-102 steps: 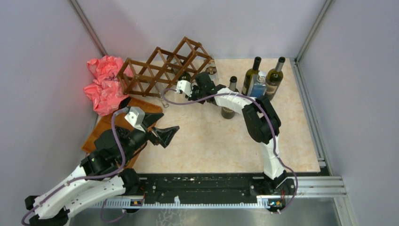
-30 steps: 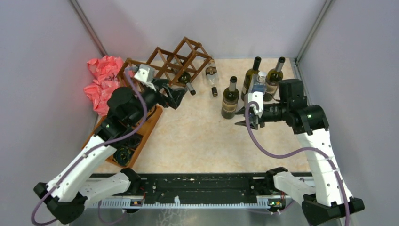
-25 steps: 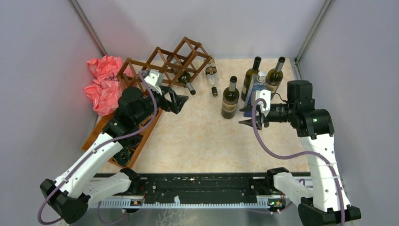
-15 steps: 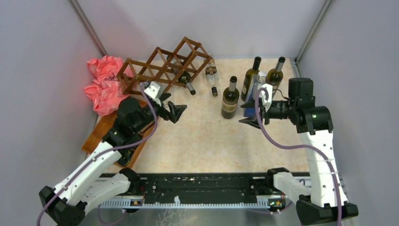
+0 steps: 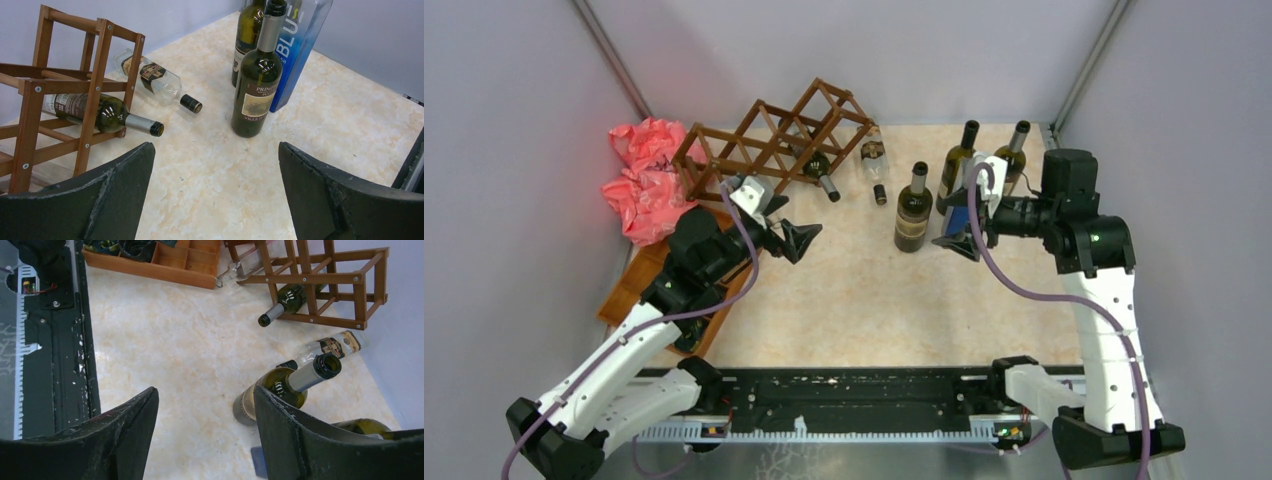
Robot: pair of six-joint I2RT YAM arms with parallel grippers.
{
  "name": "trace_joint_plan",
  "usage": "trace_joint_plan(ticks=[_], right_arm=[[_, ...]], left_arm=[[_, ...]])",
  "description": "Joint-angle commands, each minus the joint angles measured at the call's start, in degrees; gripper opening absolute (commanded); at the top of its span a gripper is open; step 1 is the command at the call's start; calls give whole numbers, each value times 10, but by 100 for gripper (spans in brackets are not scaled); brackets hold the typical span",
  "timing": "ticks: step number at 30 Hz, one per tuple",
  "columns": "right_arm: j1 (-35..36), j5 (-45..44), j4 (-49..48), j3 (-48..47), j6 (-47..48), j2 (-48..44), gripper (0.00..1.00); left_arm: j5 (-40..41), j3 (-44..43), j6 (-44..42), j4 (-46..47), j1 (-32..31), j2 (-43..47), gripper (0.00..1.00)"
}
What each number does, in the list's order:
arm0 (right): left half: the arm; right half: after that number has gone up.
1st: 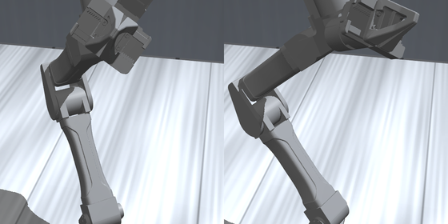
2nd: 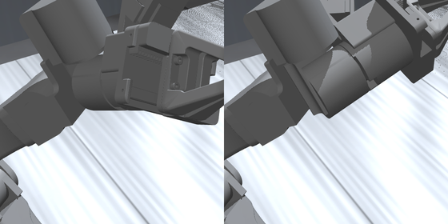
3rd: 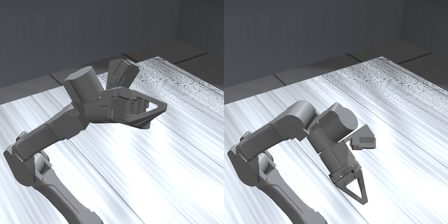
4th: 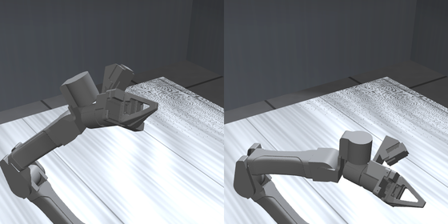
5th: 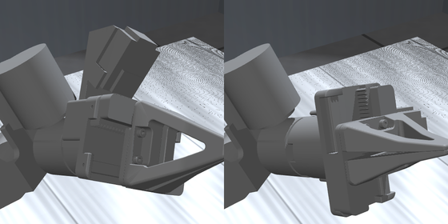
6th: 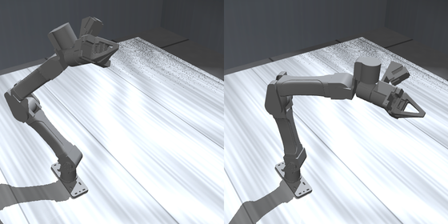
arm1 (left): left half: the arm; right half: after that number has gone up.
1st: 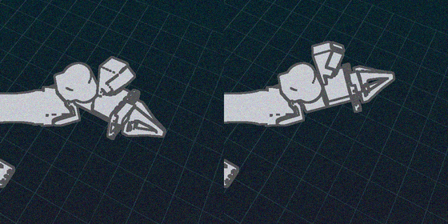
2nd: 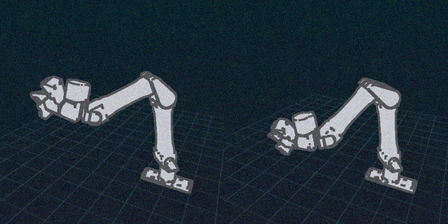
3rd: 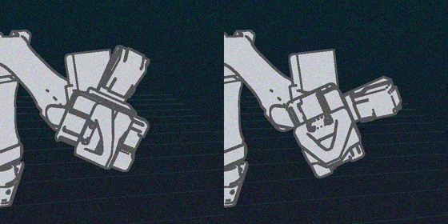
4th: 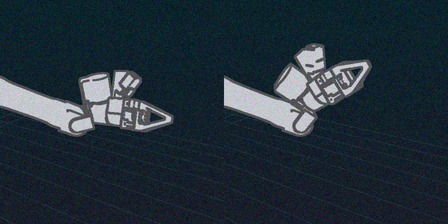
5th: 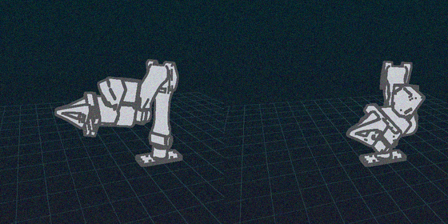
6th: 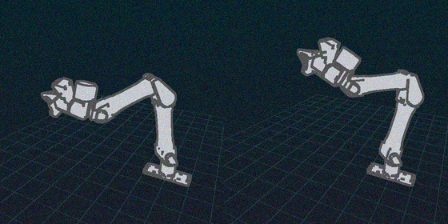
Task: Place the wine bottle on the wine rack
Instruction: Adjust the wine bottle at the center of the board.
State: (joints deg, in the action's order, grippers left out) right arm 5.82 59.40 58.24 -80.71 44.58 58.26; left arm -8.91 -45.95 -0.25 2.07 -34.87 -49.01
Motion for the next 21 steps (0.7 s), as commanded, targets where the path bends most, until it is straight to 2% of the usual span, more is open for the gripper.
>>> trace_joint_plan(ticks=[1, 21], right_arm=[[-6, -9, -36, -19, -26, 2, 70], [-5, -26, -94, -4, -77, 13, 71]], left_arm=[[-12, 2, -12, 13, 3, 7, 99], [-7, 2, -19, 9, 3, 19, 99]])
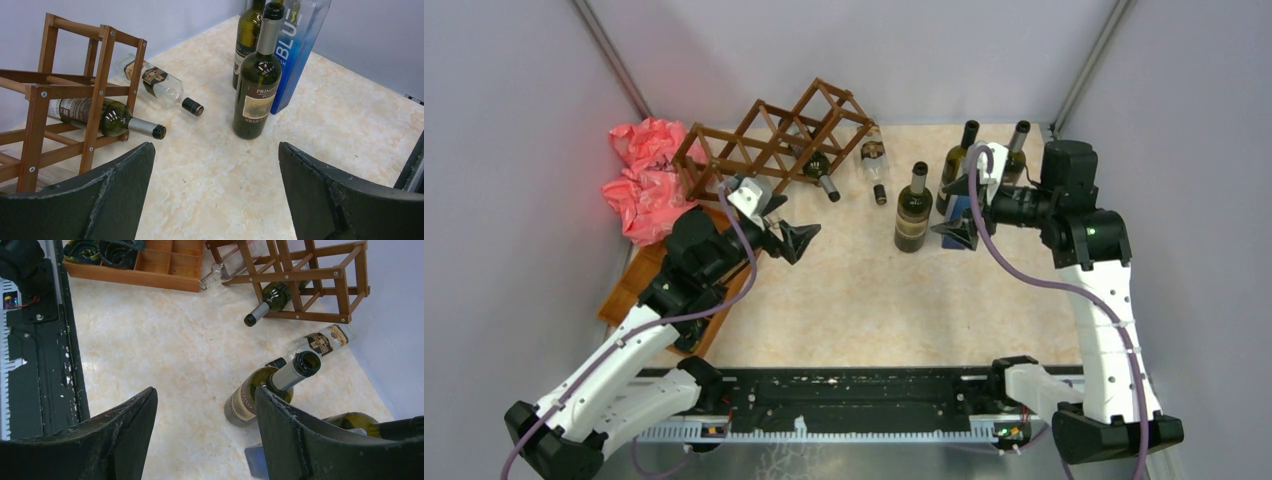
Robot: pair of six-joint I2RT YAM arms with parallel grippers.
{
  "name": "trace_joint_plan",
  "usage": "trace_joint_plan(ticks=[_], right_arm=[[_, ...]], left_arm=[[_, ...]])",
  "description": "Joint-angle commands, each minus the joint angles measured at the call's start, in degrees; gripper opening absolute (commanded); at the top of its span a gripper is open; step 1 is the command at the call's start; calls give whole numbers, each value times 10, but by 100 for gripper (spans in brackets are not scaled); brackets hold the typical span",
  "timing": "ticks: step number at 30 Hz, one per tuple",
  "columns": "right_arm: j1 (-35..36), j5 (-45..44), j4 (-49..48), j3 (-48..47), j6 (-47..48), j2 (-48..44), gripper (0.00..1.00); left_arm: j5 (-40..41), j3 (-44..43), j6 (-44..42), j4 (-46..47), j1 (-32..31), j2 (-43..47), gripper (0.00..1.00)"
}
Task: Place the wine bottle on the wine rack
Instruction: Adjust the wine bottle at the center of the board.
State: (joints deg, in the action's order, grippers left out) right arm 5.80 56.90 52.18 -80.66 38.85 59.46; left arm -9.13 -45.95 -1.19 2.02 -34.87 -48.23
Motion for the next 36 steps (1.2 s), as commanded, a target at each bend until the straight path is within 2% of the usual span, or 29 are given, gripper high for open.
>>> trace_joint_plan(ticks=[1, 16, 26, 30, 36], right_arm=[[-5, 0, -34, -5, -20, 1, 71], [-5, -80, -38, -45, -30, 20, 74], [-5, -75, -33, -63, -43, 32, 74], [-5, -117, -53, -71, -79, 43, 74], [0, -128, -65, -85, -105, 75, 73]], left_arm=[[-5, 2, -9, 10, 3, 11, 99], [-7, 2, -11, 9, 3, 14, 99], [-6, 2, -14, 8, 3, 13, 99], [-5, 2, -14, 8, 3, 12, 99], [-3, 2, -15, 8, 4, 11, 99]])
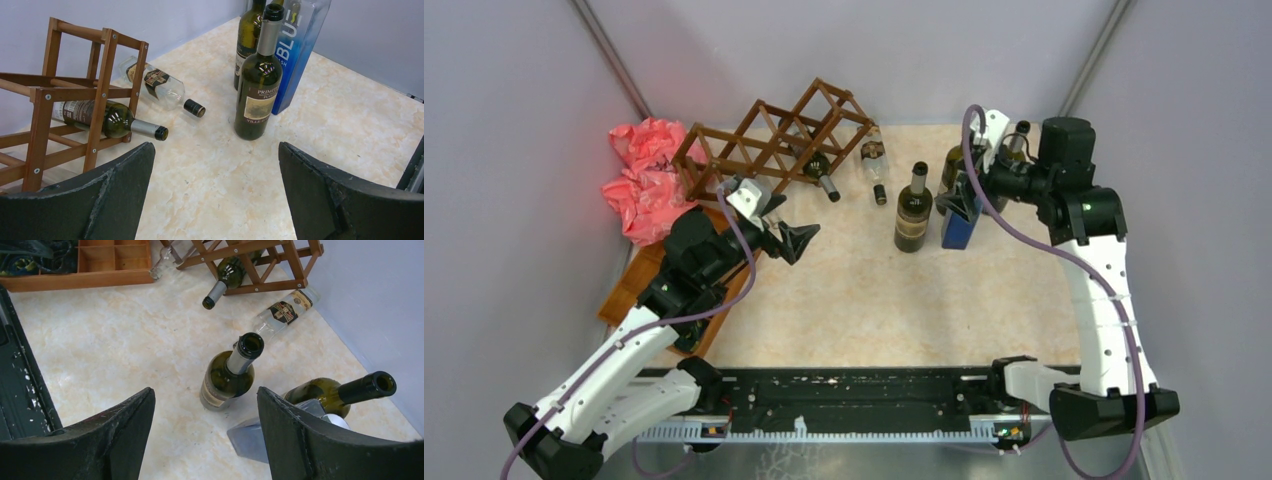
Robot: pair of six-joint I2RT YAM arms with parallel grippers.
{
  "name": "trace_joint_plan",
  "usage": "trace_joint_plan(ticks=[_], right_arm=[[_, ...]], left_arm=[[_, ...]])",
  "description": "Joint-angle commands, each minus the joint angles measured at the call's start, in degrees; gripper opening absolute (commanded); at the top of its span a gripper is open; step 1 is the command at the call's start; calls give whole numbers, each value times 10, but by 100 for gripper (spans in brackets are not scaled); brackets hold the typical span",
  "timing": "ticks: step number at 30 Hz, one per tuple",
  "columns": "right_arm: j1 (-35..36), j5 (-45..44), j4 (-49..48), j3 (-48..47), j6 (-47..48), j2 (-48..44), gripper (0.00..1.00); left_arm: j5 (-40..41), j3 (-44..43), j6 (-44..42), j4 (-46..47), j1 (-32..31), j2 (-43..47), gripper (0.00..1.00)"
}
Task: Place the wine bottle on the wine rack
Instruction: Adjust the wine bottle at the center of the board.
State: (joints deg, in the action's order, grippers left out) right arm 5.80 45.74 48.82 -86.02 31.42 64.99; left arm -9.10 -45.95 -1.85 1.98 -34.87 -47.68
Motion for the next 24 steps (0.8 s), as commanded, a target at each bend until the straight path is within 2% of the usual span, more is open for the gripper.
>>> trace_joint_plan(ticks=[1, 6, 17, 24], right_arm=[[7, -25, -29, -38, -29, 28, 73], [92, -145, -14, -69, -7, 75, 73], [150, -297, -42, -110, -36, 182, 76], [151, -293, -44, -123, -48, 222, 76]], left_arm=[[-3, 2, -8, 8, 4, 6, 99], [-1, 2, -10, 8, 3, 1, 99], [6, 3, -14, 5, 4, -5, 99], [6, 3, -15, 5, 4, -6, 99]])
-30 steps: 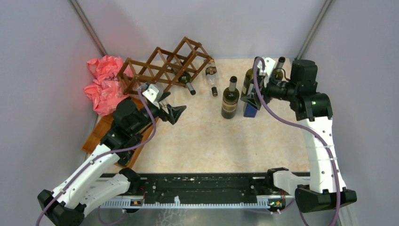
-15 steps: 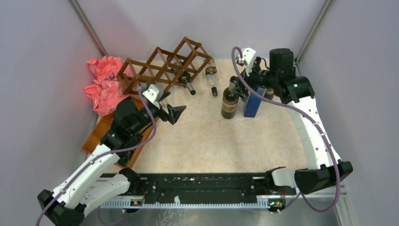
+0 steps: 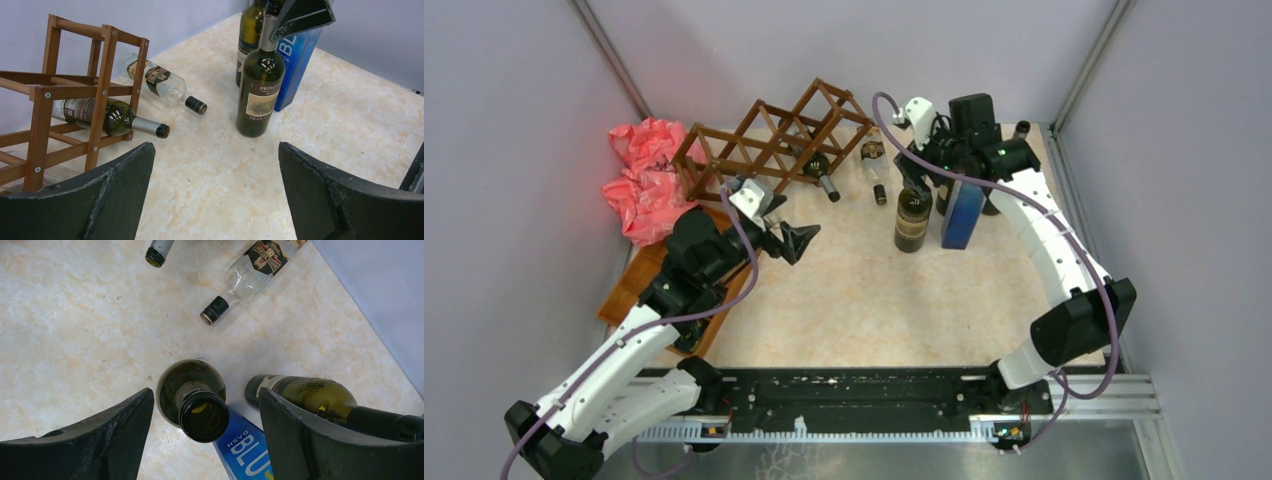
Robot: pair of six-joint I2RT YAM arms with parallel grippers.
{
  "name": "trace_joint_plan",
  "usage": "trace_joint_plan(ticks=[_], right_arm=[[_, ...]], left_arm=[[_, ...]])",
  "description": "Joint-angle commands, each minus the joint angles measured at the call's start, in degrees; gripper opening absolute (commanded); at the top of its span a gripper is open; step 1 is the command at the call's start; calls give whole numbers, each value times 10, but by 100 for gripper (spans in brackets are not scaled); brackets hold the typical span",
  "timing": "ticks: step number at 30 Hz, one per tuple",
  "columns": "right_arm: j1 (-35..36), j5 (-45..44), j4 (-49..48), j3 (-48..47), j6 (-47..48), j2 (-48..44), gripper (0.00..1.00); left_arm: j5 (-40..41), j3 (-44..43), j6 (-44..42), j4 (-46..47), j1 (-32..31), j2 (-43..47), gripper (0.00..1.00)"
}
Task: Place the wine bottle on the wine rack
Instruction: Adjust the wine bottle at the center of the board.
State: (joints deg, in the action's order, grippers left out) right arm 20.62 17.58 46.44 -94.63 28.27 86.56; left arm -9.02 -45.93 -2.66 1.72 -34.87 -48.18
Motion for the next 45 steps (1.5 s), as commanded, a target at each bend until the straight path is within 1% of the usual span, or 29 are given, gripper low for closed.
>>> trace_joint_plan(ticks=[1, 6, 14, 16, 21, 23, 29, 36, 41, 45], right_arm=[[3, -10, -20, -39, -19, 10, 76], [3, 1, -19, -42, -27, 27, 74], [4, 36, -9, -25, -39, 25, 58], [4, 37, -11, -17, -41, 26, 49], [4, 65, -14, -3, -49, 13, 9], [4, 83, -21, 7, -55, -4, 0], [-2, 158, -40, 55, -86, -74, 0], [-49, 293, -102, 155, -141, -154, 0], [-75, 340, -149, 226, -171, -206, 0], [-82, 368, -180, 274, -182, -244, 0]], left_arm=[[5, 3, -8, 7, 5, -1, 99], [5, 3, -8, 7, 4, 1, 99], [1, 3, -7, 7, 4, 1, 99], [2, 4, -8, 8, 4, 1, 99], [1, 4, -9, 7, 4, 1, 99], [1, 3, -9, 8, 4, 1, 99], [-10, 4, -8, 10, 5, -3, 99], [-43, 11, -7, 22, 4, -6, 99], [-79, 20, -4, 40, 5, -7, 99], [-104, 27, -2, 52, 4, -10, 99]])
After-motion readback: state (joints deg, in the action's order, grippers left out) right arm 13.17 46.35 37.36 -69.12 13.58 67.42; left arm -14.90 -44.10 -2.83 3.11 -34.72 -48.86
